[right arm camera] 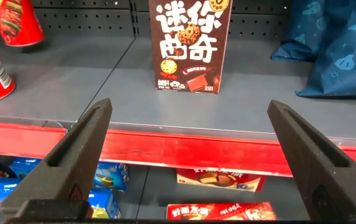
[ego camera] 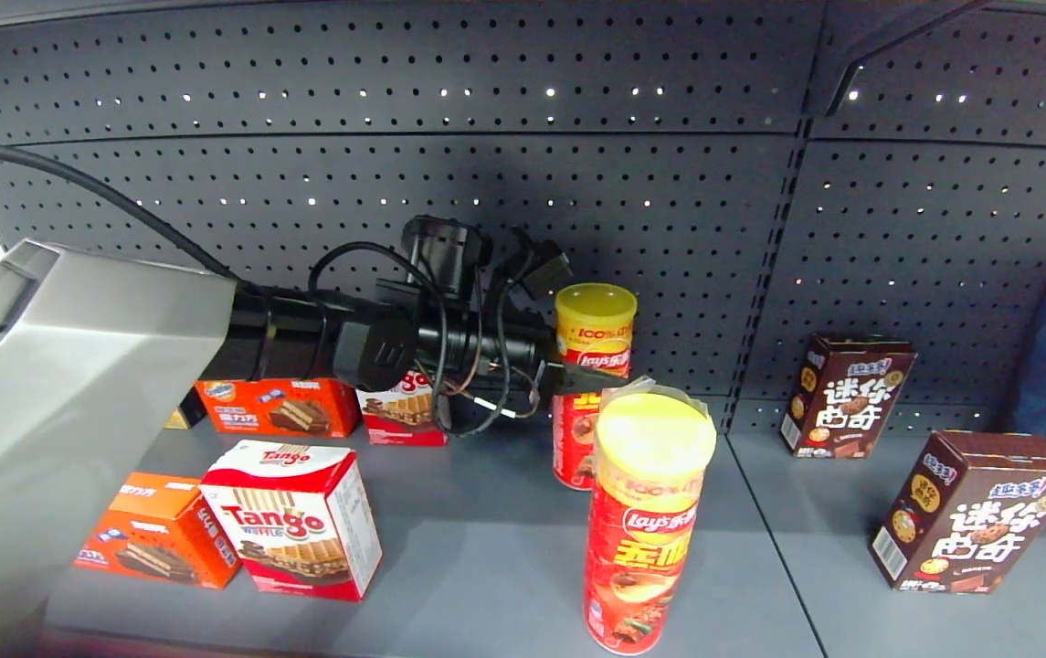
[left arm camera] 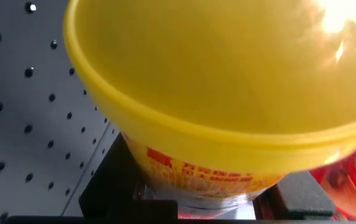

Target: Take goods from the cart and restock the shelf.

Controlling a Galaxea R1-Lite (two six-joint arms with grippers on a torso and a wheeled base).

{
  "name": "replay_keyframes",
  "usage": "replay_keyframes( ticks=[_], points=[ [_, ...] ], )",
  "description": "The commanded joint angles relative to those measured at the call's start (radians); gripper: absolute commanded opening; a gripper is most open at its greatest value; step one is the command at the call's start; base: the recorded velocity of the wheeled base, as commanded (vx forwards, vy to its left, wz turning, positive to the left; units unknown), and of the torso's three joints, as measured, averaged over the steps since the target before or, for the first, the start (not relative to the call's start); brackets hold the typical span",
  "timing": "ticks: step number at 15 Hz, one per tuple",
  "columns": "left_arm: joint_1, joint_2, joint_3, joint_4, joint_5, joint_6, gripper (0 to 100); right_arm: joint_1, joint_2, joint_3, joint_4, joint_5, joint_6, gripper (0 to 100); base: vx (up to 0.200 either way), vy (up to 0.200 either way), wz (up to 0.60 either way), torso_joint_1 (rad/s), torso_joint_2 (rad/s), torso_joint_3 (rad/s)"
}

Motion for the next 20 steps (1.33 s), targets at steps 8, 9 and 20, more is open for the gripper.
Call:
replay_keyframes(
  ticks=[8,9,20],
  points=[
    [0.008,0.052,-0.019,-0.003,0.0,-0.002,0,0.001,0.0,0.0,0.0,0.0,0.0,100,0.0,0.0,0.0,0.0,0.0,0.0],
    [0.008,0.053,-0.019,-0.003,0.0,-0.005,0,0.001,0.0,0.0,0.0,0.0,0.0,100,0.0,0.0,0.0,0.0,0.0,0.0],
    [-0.001,0.065,-0.023,-0.012,-0.001,-0.008,100,0.001,0.0,0.0,0.0,0.0,0.0,100,0.0,0.0,0.0,0.0,0.0,0.0]
  ],
)
